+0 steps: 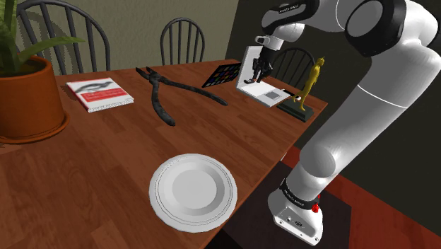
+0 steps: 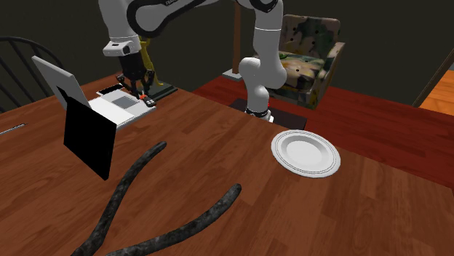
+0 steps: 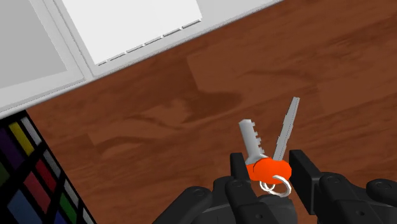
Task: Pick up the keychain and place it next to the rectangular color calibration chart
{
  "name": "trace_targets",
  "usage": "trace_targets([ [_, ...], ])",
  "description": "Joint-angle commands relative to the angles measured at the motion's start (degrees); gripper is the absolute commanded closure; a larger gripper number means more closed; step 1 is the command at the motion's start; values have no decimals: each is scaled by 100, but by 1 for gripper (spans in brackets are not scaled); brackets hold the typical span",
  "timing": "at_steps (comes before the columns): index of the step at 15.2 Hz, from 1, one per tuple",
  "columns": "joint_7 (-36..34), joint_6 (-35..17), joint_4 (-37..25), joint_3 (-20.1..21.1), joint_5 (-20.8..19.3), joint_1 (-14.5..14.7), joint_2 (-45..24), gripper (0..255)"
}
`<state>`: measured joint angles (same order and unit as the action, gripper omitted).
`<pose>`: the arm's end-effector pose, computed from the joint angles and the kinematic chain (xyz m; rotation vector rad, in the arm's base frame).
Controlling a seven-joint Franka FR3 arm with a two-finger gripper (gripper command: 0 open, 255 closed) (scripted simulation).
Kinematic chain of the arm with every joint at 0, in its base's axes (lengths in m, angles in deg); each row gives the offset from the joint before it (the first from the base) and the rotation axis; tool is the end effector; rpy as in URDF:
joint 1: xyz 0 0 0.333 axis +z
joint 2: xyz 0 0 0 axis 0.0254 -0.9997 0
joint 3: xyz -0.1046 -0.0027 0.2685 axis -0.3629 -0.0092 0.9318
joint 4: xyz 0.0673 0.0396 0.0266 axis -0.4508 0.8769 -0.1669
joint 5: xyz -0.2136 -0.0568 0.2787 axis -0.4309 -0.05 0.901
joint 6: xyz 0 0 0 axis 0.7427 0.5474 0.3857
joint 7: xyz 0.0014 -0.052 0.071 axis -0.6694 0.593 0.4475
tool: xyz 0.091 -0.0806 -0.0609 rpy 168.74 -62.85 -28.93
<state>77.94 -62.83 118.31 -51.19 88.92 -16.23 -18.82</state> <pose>0.4027 -0.3164 0.4407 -2.5677 -1.7757 -0.1141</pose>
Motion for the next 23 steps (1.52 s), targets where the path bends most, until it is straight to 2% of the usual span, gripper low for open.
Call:
trace_targets([
  [1, 14, -152, 114, 1, 21, 3, -40, 255],
  [23, 411, -1752, 1084, -2, 464, -29, -757, 255],
])
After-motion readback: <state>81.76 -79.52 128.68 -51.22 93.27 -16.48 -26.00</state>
